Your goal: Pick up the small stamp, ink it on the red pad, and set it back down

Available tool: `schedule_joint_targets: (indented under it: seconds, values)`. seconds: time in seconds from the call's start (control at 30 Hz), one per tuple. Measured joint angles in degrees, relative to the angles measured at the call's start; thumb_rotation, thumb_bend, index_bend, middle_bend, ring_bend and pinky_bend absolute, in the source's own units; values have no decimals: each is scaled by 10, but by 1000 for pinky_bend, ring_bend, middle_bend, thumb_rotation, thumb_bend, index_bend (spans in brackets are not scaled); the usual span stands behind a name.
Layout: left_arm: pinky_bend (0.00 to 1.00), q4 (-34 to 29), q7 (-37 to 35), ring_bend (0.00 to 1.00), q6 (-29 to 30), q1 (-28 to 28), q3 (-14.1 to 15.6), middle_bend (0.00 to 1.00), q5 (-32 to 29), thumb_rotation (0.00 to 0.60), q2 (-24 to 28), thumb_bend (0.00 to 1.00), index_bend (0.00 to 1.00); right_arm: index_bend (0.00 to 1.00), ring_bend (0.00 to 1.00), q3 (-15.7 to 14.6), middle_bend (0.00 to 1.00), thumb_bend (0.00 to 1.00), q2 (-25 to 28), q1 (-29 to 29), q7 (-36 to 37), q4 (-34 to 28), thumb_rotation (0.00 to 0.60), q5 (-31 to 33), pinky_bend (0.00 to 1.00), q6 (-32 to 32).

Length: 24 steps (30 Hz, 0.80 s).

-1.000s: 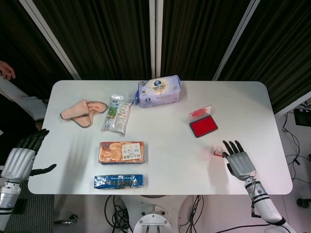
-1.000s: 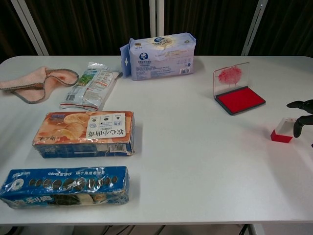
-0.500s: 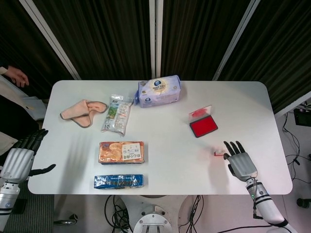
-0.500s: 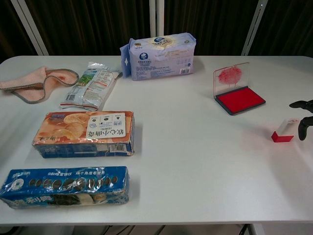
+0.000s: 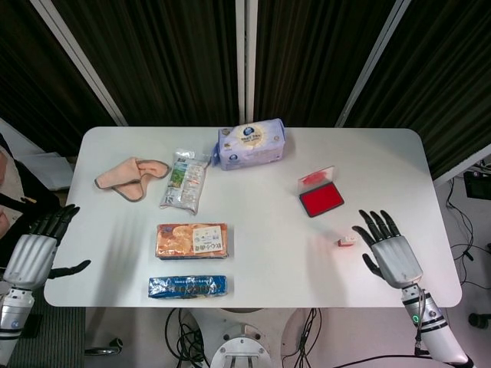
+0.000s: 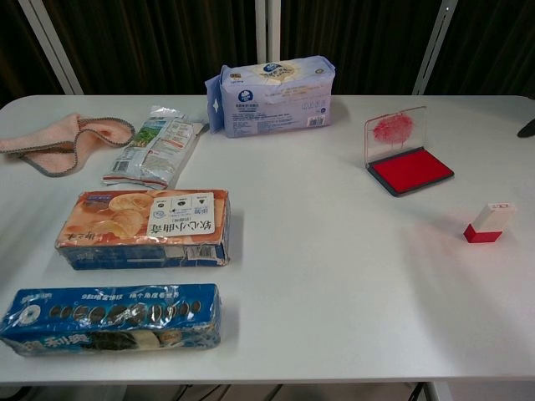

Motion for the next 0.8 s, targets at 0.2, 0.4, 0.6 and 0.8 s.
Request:
schedule_joint_targets:
  seconds: [0.2,0.4,0.6,0.8]
  values:
    - [183,-3,0,77,1,1,1,73,-1,500,4,19,73,143,18,35,203,108,5,18,-158,-62,600,111,0,-58]
    - [184,3,-4,77,-5,0,2,73,-2,500,0,20,80,333,140,61,332,109,-41,40,-220,-57,600,162,108,-79]
    - [184,5,-7,77,-7,-3,1,73,0,498,0,21,80,361,140,62,334,110,-70,46,-209,-26,600,175,106,-85]
    - [183,6,-8,78,-10,-4,3,73,0,502,-1,21,80,373,141,56,337,109,-84,46,-184,1,600,174,72,-89]
